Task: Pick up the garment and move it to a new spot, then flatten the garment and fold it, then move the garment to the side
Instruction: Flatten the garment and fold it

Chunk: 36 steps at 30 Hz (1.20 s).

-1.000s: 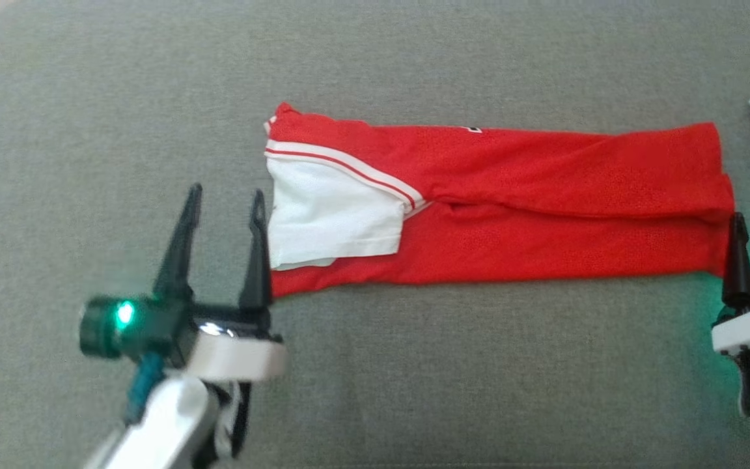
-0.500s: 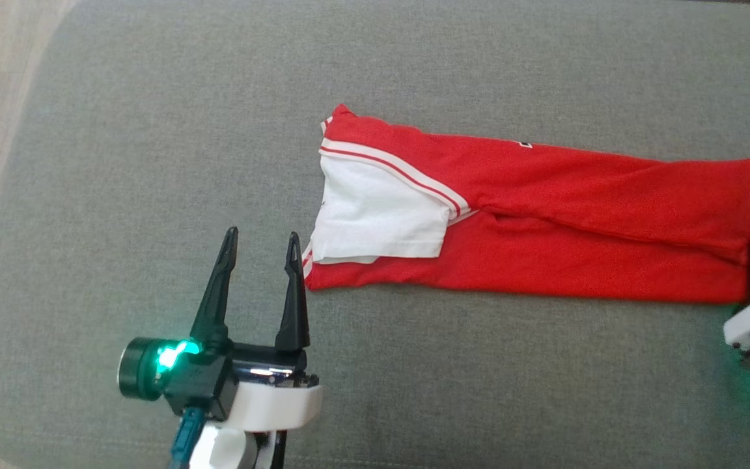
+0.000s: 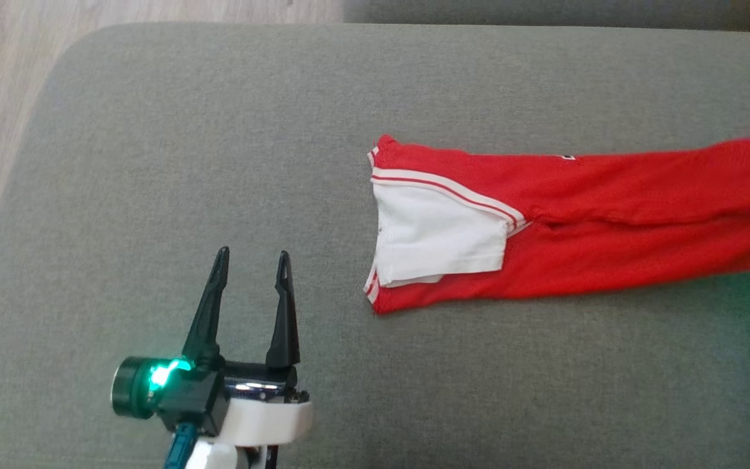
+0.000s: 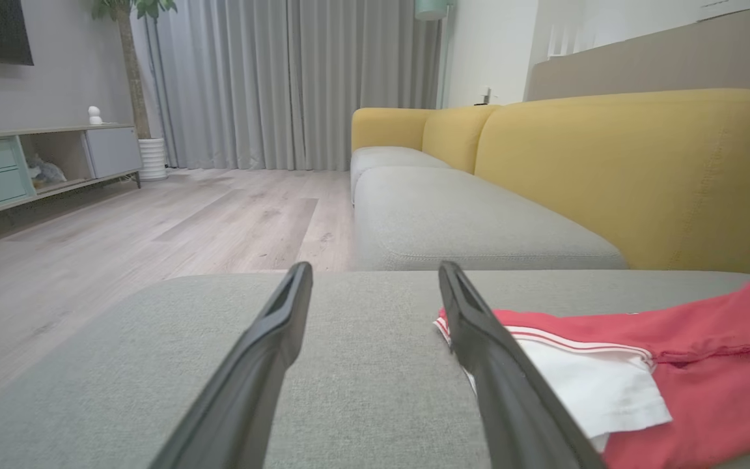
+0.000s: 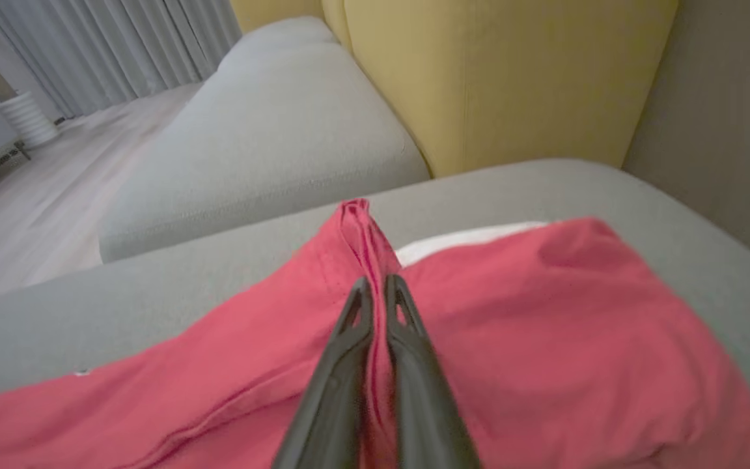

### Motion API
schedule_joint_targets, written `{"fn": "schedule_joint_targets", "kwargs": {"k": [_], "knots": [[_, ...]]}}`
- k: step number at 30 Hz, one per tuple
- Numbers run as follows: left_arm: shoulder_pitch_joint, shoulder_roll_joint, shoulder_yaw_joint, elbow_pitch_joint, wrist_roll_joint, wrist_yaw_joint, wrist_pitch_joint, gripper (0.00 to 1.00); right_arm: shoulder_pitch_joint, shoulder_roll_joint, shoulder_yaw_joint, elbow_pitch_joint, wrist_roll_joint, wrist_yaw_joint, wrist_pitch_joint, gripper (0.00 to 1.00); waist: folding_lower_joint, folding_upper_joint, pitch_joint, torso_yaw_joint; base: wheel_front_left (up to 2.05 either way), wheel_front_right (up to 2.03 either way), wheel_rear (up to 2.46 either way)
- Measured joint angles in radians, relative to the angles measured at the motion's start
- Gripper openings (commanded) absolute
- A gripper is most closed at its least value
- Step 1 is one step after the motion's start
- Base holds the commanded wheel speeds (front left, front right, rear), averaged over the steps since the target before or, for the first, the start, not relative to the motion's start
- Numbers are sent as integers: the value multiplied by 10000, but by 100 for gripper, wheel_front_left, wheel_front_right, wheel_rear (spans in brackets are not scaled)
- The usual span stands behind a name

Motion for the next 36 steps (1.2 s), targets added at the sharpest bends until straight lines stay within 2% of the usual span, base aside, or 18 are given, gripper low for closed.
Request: {"fn": "schedule_joint_targets", "kwargs": {"k": [3,6,9,12,15,18,22,29,30,31,36], "knots": [[3,-79,98,27,105,-130,0,100,-4,-263,504,-1335,646,0,706,0,0,0,-96,-121,0,0,0],[12,-165,270,79,194,-270,0,100,-12,-119,968,-2800,1074,-2,1233,0,0,0,-196,-197,0,0,0],[21,-286,286,144,278,-435,0,100,-41,497,1429,-3870,1110,-2,1607,0,0,0,-273,-197,0,0,0],[23,-360,284,222,295,-617,0,100,-100,1442,1958,-4314,976,-2,1841,0,0,0,-303,-102,0,0,0],[22,-382,286,326,456,-834,0,100,-475,2614,2784,-4243,640,-2,1854,0,0,0,-287,143,0,0,0],[18,-439,268,372,476,-972,0,100,-905,3078,3335,-3887,366,-2,1839,0,1,0,-240,384,0,0,0],[16,-485,249,468,546,-1068,0,100,-1046,3321,3977,-3365,221,-2,1801,0,0,0,-192,665,0,0,0],[17,-552,265,671,546,-1145,0,100,-1045,3521,5603,-1720,-148,-2,1197,0,1,0,-129,1192,0,0,0],[17,-564,263,692,546,-1147,0,100,-1037,3517,5866,-1496,-21,-2,1093,76,1,0,-141,1244,0,0,0],[17,-585,263,709,548,-1149,0,100,-1030,3526,6075,-1300,128,-2,941,100,1,0,-162,1286,0,0,0],[25,-606,293,763,633,-1216,0,100,-1065,3528,6613,-1091,932,-2,-268,100,1,0,-401,1340,0,0,0]]}}
